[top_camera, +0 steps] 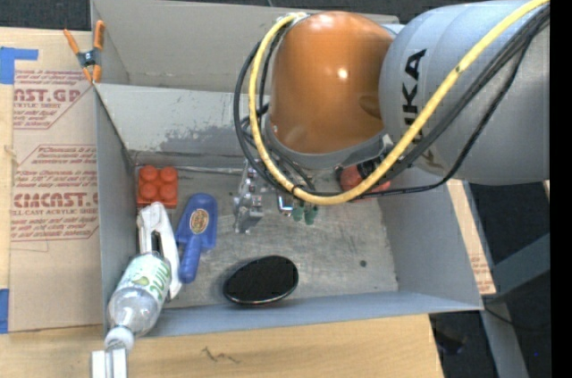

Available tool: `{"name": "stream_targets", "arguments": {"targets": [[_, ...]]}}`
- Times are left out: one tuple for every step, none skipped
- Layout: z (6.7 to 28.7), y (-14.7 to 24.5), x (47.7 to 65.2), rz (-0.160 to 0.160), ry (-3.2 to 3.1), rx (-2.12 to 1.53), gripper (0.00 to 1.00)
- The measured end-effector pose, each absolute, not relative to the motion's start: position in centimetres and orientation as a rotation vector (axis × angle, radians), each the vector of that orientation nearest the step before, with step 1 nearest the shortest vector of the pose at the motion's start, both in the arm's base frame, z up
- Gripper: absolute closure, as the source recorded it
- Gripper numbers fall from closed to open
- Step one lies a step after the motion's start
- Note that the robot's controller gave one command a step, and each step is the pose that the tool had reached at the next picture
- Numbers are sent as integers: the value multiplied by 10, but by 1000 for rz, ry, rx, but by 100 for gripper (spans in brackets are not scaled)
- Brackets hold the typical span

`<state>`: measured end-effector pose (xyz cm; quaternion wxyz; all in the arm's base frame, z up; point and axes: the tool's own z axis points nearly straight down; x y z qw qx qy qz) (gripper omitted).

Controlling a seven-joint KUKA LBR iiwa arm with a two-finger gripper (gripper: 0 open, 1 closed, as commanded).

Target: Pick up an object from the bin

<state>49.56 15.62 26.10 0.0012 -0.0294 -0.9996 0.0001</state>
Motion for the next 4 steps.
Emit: {"name": "stream_targets", "arguments": {"targets": [[145, 168, 484, 3, -3131, -136, 0], [150, 168, 485, -1, -3138, -136, 0], [76, 172, 512, -5, -3131, 379, 100], [76, 172, 512, -5, -3132, 379, 100]]}}
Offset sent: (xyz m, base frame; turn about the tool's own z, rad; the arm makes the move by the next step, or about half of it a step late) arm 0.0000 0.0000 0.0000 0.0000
